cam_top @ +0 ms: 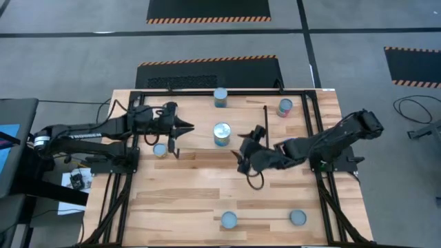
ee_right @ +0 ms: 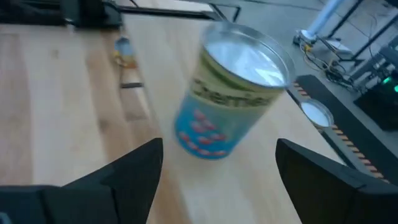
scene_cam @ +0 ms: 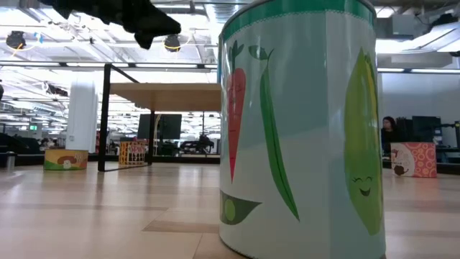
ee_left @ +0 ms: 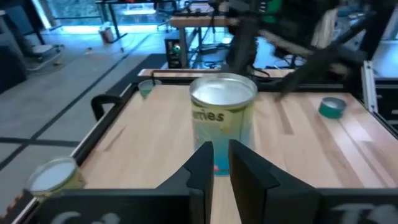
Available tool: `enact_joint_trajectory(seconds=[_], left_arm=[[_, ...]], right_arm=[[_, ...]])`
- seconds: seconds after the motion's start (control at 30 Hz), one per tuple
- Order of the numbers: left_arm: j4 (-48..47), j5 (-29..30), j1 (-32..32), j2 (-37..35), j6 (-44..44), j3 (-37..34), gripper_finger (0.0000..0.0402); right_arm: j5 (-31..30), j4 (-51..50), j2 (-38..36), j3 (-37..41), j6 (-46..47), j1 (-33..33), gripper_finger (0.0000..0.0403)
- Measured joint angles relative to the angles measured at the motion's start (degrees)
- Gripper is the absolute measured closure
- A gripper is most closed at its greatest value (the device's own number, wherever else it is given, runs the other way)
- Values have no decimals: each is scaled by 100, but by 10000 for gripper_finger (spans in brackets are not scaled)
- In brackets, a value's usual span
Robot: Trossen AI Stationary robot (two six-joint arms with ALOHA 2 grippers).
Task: Pick and place cans onto a shelf
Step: Put the bottom blue can on the shelf
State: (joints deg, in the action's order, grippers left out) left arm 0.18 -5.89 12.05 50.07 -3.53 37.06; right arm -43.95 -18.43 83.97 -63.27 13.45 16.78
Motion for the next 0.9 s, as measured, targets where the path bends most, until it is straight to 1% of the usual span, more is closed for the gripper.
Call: enact_joint_trajectory(seconds=[0.07, 0.2, 0.3, 0.37, 0.53, 0.67, 0.77, 0.9], left_arm=[[162, -55, 0, 153, -114, 4, 371], [431, -332, 82, 635, -206, 2, 393], [669, -439, 169, 960, -195, 1, 399], [776, -439, 218, 1121, -188, 2, 399], [1045, -438, 274, 1377, -137, 2, 401], [1091, -437, 275, 1418, -110, 2, 401], [1095, -435, 278, 1418, -28, 2, 401], [1094, -445, 278, 1420, 74, 2, 401]], right_arm=[[104, 95, -118, 143, -2, -170, 83], [408, 861, -375, 591, 8, -402, 97], [934, 1524, -520, 897, 0, -567, 100], [1306, 1758, -573, 1021, -2, -682, 101], [1526, 1583, -473, 1065, 7, -894, 101], [2286, 1467, -477, 1067, -2, -1043, 100], [2314, 1403, -491, 1067, 1, -1093, 84], [2291, 1445, -506, 1067, 2, -1126, 27]])
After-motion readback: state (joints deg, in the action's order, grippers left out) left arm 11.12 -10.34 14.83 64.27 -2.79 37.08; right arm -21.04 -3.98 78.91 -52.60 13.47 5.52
